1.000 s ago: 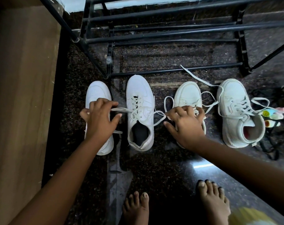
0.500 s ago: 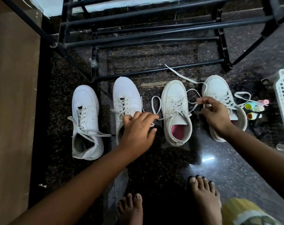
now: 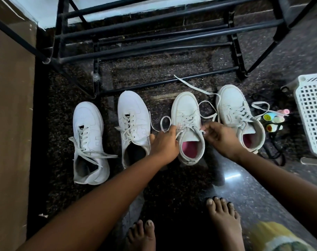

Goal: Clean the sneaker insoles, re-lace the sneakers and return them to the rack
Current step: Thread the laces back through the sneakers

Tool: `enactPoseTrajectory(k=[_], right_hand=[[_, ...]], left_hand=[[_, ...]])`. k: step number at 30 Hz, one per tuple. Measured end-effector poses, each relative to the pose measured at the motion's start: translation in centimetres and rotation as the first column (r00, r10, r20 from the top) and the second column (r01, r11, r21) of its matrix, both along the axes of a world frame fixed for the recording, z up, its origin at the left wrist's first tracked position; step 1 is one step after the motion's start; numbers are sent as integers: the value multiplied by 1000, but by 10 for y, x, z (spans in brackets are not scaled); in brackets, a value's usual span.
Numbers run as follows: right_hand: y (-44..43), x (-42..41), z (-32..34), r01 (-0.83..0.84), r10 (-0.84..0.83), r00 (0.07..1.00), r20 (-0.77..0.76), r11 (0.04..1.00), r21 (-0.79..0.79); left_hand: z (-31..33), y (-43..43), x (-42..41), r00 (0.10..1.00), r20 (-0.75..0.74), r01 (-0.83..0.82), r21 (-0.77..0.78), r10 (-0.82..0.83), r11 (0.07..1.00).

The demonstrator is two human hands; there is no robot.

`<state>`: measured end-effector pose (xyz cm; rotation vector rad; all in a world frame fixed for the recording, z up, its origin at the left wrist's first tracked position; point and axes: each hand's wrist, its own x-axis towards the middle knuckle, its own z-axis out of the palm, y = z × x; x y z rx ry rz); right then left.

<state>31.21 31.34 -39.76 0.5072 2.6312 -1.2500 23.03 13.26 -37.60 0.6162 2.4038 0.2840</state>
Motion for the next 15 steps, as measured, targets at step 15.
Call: enactPoseTrajectory(k=[15], right_hand=[[18, -12, 116, 133, -160, 984, -80, 953, -271]], left_hand=[[119, -20, -28, 964, -254, 9, 320, 77, 947]])
